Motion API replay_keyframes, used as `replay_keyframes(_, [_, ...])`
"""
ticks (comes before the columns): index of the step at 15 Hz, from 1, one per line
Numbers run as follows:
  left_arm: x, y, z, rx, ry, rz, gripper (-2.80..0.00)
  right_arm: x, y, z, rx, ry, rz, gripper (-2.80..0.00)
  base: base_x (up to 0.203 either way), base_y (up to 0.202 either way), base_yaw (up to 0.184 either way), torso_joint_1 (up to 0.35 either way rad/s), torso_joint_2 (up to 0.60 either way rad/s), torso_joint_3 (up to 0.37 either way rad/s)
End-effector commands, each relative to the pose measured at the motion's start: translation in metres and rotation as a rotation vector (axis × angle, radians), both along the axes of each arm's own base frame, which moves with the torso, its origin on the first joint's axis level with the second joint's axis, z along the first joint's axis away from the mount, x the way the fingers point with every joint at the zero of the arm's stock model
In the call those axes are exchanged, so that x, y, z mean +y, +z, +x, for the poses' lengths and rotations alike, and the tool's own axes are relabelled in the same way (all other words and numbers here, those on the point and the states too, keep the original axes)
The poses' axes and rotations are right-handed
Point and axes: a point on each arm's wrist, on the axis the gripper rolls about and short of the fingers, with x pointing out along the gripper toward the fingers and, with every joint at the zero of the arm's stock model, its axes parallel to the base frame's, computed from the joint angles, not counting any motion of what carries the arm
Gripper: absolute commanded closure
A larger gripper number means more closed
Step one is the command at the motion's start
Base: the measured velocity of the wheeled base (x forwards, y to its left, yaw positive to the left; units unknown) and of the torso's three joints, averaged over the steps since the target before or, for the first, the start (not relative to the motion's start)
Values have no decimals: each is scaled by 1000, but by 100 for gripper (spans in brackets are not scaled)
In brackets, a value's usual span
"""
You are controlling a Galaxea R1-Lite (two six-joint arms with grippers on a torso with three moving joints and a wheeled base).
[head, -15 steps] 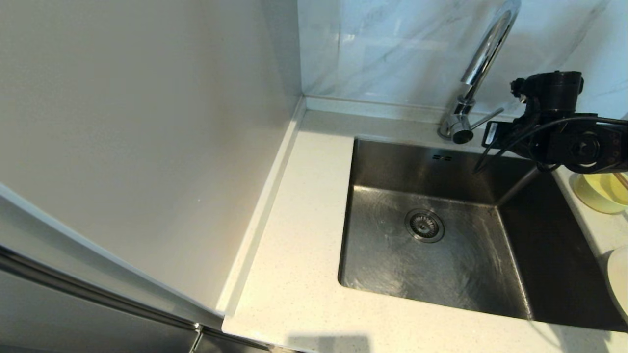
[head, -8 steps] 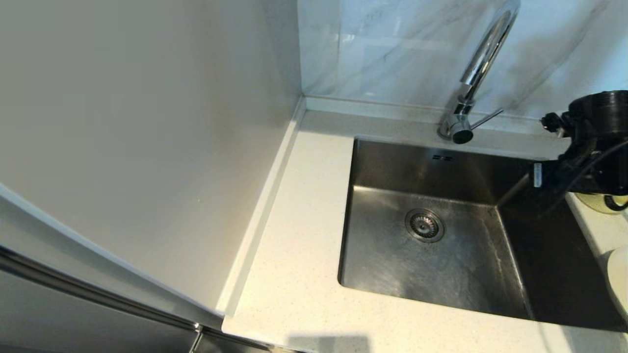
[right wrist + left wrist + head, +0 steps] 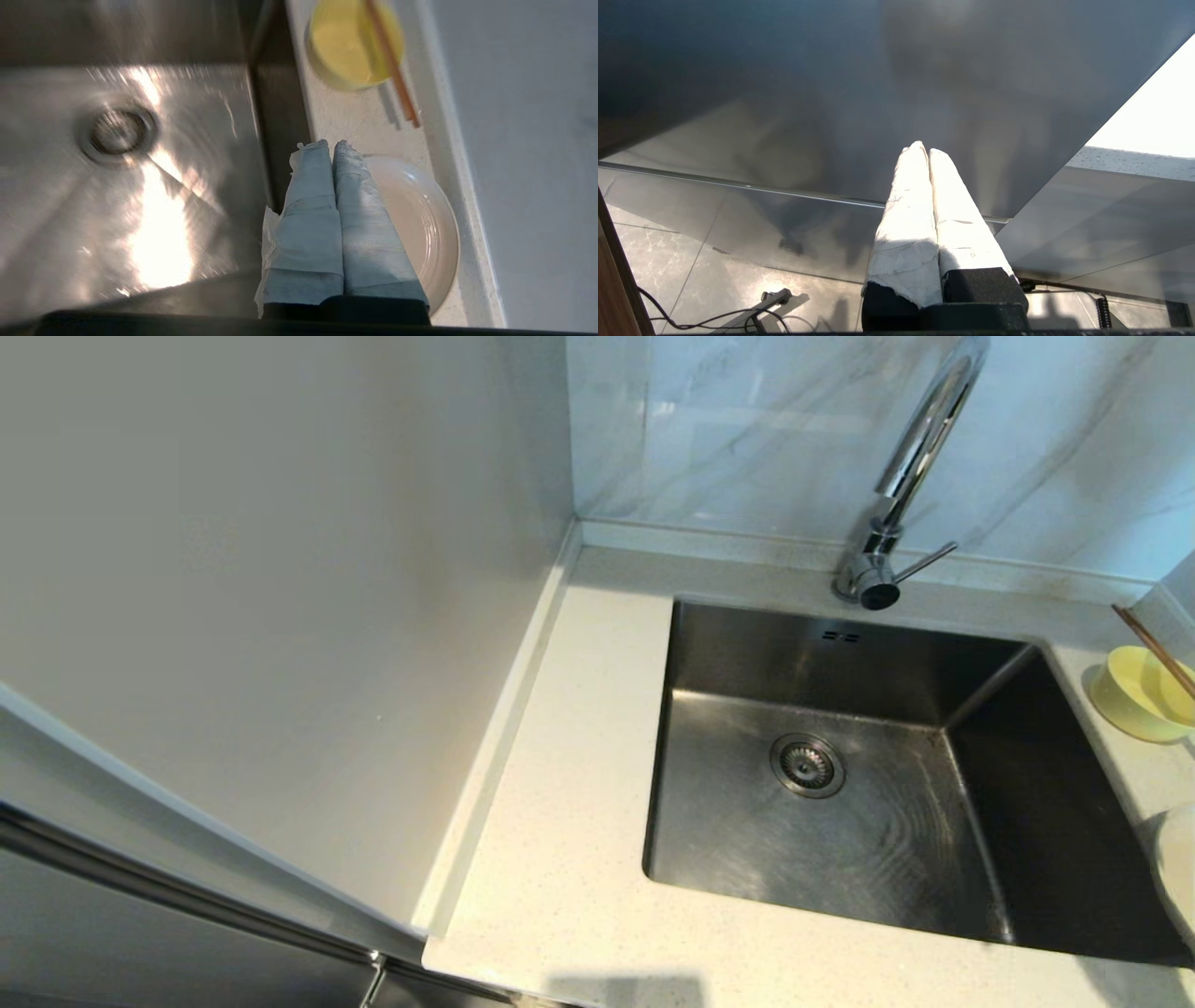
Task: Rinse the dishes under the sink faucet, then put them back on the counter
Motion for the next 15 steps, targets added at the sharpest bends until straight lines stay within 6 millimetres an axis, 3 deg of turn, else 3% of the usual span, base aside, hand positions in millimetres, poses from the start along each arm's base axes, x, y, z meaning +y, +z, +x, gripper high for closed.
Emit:
replay_keyframes(1, [0,0,0,0,0,0,0,5,16,-62,-206,-3,0,0,0,0,0,0,0,0])
replay_keyframes(4, [0,0,0,0,0,0,0,11,-2,-119,-378,29,12,0,0,0,0,0,0,0])
replay_keyframes(8, [0,0,0,0,0,0,0,16,-85,-166,-374,92,0,0,0,0,0,0,0,0])
replay_keyframes(14, [0,0,0,0,0,0,0,18,-194,-192,-294,282,-42,0,0,0,0,0,0,0])
replay_keyframes(15, [0,0,0,0,0,0,0,19,-202,-191,-268,333,-34,0,0,0,0,0,0,0])
